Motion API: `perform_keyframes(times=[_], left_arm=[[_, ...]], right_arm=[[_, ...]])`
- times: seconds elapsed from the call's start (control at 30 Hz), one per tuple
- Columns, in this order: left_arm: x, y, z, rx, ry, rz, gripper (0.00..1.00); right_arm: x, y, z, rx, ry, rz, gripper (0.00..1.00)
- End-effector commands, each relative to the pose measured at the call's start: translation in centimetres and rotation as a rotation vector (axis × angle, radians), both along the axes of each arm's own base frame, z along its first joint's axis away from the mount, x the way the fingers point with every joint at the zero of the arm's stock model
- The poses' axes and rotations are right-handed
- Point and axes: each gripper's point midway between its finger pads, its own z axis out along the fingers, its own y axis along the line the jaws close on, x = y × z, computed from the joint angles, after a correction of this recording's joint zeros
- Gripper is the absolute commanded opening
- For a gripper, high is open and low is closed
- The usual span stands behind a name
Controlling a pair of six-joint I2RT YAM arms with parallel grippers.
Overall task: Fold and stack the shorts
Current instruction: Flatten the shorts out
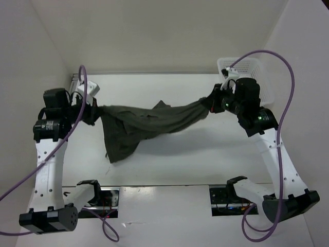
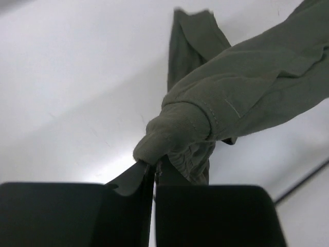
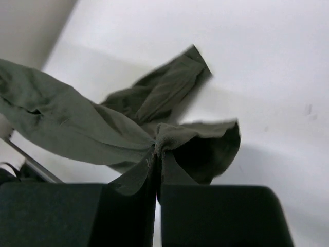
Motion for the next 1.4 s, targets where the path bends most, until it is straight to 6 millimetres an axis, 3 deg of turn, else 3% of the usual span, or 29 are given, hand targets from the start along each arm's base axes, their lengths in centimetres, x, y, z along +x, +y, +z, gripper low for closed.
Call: perform_keyframes(times=[0.0,0.1,0.2,0.23,0.27,0.3,0.33,0.37,0.4,0.43,0.47,0.5,0.53,0.6,0.63,0.67,0.77,0.83,0.87,0.97,1.0,1.03,1.1,1.13,1.17,1.23,1.27,1.33,1.37], left_arm=[[-3.0,-1.0,-4.2,0.011,0.109,-0.072,0.00],[-3.5,-1.3,-4.5,-0.014,0.141,-0.055,0.00],[-1.1,-0.9,-3.2,-0.019,0.122,-0.037,0.00],[1.1,-0.6,-3.7,-0.015,0.134,-0.029,0.00],[2.7,-0.4,-2.0,-0.018,0.096,-0.024,0.00],[5.6,0.0,-2.9,-0.029,0.132,-0.006,0.00],[7.3,0.2,-2.6,-0.035,0.130,-0.002,0.00],[10.6,0.5,-1.6,-0.042,0.116,0.003,0.00],[12.6,0.7,-0.4,-0.055,0.088,0.013,0.00],[14.3,1.0,0.6,-0.047,0.057,0.020,0.00],[17.4,1.0,3.3,-0.048,-0.019,0.024,0.00],[19.0,1.5,4.9,-0.043,-0.063,0.052,0.00],[20.2,1.9,6.8,-0.031,-0.119,0.067,0.00],[23.1,2.4,9.9,-0.028,-0.232,0.108,0.00],[23.3,3.0,13.9,-0.037,-0.330,0.157,0.00],[23.9,3.1,15.2,-0.037,-0.380,0.156,0.00],[23.4,2.7,17.9,-0.034,-0.446,0.153,0.00],[22.9,2.2,17.7,-0.011,-0.449,0.136,0.00],[23.1,2.1,14.9,-0.001,-0.381,0.123,0.00],[21.3,1.2,13.3,0.021,-0.348,0.096,0.00],[21.2,1.2,9.7,0.029,-0.266,0.093,0.00],[20.0,1.2,9.6,0.045,-0.267,0.086,0.00],[17.9,1.2,8.2,0.061,-0.240,0.079,0.00],[17.0,1.1,3.7,0.088,-0.148,0.051,0.01],[16.0,1.1,1.8,0.103,-0.105,0.041,0.01],[13.4,1.3,-0.7,0.142,-0.053,0.025,0.01],[11.9,1.5,-4.7,0.154,0.042,0.025,0.01],[9.1,1.4,-7.0,0.169,0.106,0.007,0.01],[7.3,1.0,-10.0,0.175,0.182,-0.016,0.01]], right_arm=[[-1.2,-0.9,-3.4,-0.047,0.044,-0.007,0.00],[-1.1,-0.3,-2.9,0.004,0.031,-0.004,0.00],[1.7,0.5,-0.9,0.040,-0.033,-0.010,0.00],[2.6,0.8,-0.4,0.052,-0.046,-0.013,0.00],[5.1,1.3,0.5,0.057,-0.076,-0.022,0.00],[6.4,1.7,0.7,0.070,-0.076,-0.026,0.00],[7.9,1.9,3.2,0.083,-0.132,-0.035,0.00],[11.2,2.5,1.1,0.062,-0.082,-0.055,0.00],[13.0,2.8,1.3,0.069,-0.085,-0.072,0.00],[14.8,2.9,4.9,0.086,-0.161,-0.091,0.00],[18.1,3.4,3.1,0.072,-0.139,-0.115,0.00],[19.8,2.8,3.8,0.064,-0.163,-0.167,0.00],[20.8,2.7,8.6,0.107,-0.265,-0.198,0.00],[23.3,2.6,9.8,0.123,-0.300,-0.245,0.00],[23.2,1.9,13.6,0.151,-0.382,-0.277,0.00],[23.3,1.6,14.6,0.158,-0.405,-0.292,0.00],[23.1,0.9,16.8,0.171,-0.453,-0.330,0.00],[22.1,0.8,18.1,0.170,-0.481,-0.317,0.00],[21.9,0.7,18.0,0.168,-0.477,-0.317,0.00],[20.3,0.6,18.1,0.146,-0.472,-0.289,0.00],[20.2,0.9,16.5,0.132,-0.437,-0.275,0.00],[18.6,0.8,17.4,0.128,-0.454,-0.250,0.00],[18.1,1.0,12.7,0.068,-0.359,-0.221,0.00],[16.0,0.9,13.2,0.066,-0.370,-0.191,0.00],[15.6,1.0,7.8,0.013,-0.270,-0.167,0.00],[11.9,1.9,5.2,-0.012,-0.226,-0.090,0.00],[10.5,2.1,-0.8,-0.068,-0.110,-0.050,0.00],[6.6,2.8,-6.2,-0.099,0.009,0.025,0.00],[5.4,2.6,-7.8,-0.113,0.046,0.047,0.00]])
